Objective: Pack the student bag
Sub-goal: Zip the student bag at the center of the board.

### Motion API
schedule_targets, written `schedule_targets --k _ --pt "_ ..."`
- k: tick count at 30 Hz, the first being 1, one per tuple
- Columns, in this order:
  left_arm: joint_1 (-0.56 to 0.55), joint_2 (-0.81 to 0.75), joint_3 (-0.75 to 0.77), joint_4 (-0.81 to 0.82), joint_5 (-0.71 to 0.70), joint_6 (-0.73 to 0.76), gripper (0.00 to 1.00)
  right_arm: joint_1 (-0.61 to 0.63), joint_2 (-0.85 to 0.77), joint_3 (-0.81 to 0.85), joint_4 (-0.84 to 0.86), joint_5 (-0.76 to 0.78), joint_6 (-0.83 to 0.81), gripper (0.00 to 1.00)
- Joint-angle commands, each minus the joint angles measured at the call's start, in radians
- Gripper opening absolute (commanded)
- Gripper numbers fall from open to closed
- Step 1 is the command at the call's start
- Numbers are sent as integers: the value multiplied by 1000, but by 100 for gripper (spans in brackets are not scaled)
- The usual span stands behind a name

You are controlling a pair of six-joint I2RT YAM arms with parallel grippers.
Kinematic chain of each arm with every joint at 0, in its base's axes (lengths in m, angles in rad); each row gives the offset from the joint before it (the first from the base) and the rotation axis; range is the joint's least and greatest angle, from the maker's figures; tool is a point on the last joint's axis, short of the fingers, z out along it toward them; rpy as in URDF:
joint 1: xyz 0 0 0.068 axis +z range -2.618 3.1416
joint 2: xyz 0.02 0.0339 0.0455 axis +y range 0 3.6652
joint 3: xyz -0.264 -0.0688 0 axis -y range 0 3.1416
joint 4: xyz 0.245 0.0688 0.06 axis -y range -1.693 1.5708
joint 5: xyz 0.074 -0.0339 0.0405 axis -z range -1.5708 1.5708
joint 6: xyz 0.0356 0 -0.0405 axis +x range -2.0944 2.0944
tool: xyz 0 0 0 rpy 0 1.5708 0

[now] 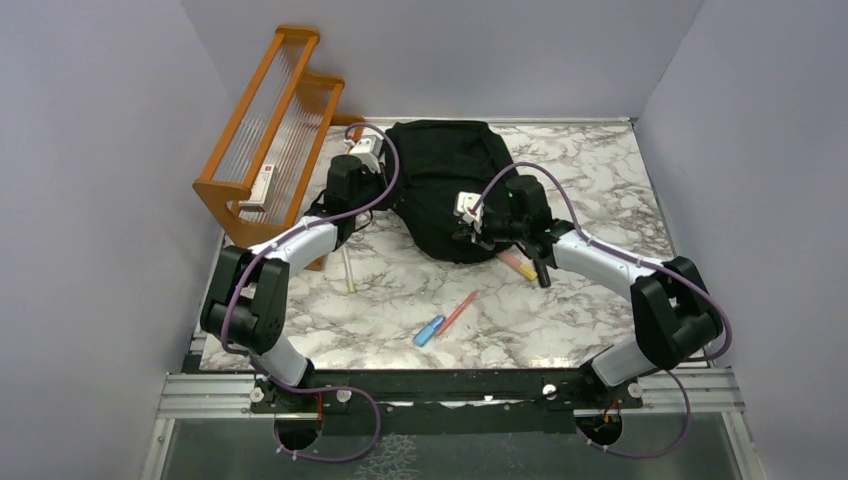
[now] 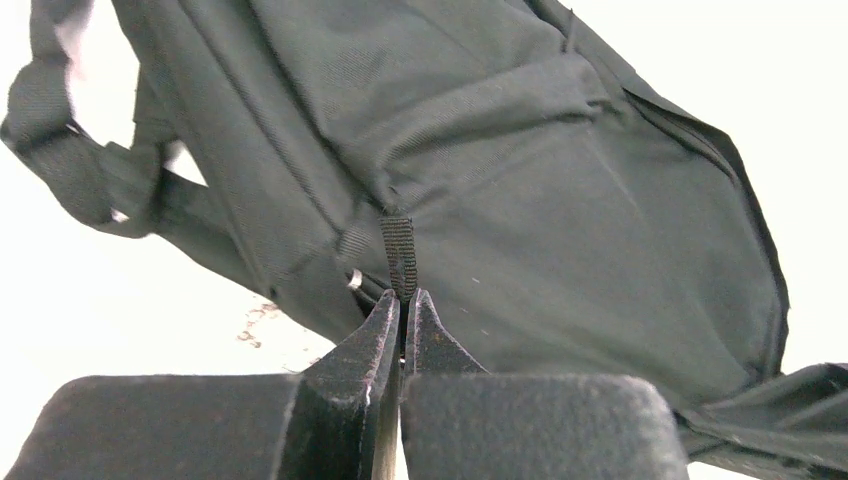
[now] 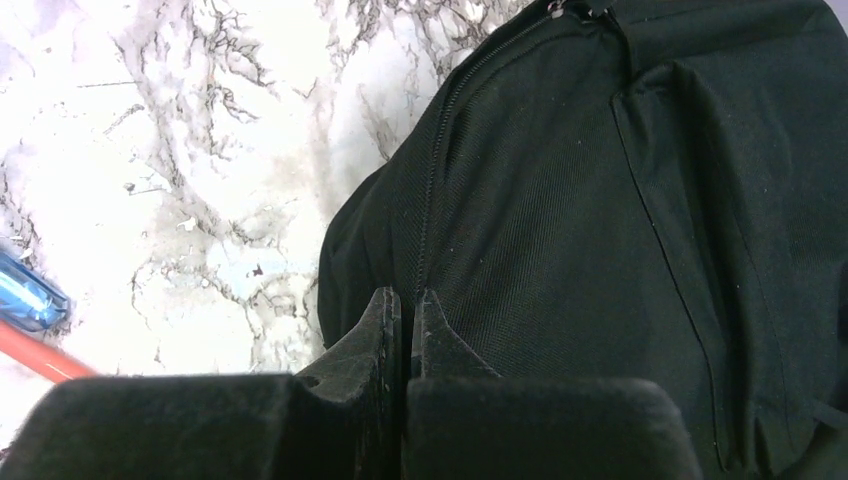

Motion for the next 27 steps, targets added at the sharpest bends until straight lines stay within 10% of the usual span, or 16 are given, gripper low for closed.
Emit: schedule_targets --k 1,24,27 --pt "56 35 67 4 -71 71 0 6 -66 -2 -104 44 29 1" --pt "166 371 427 24 98 100 0 6 -130 -57 -147 10 98 3" --pt "166 350 411 25 139 79 15 7 -113 -49 -100 -14 160 14"
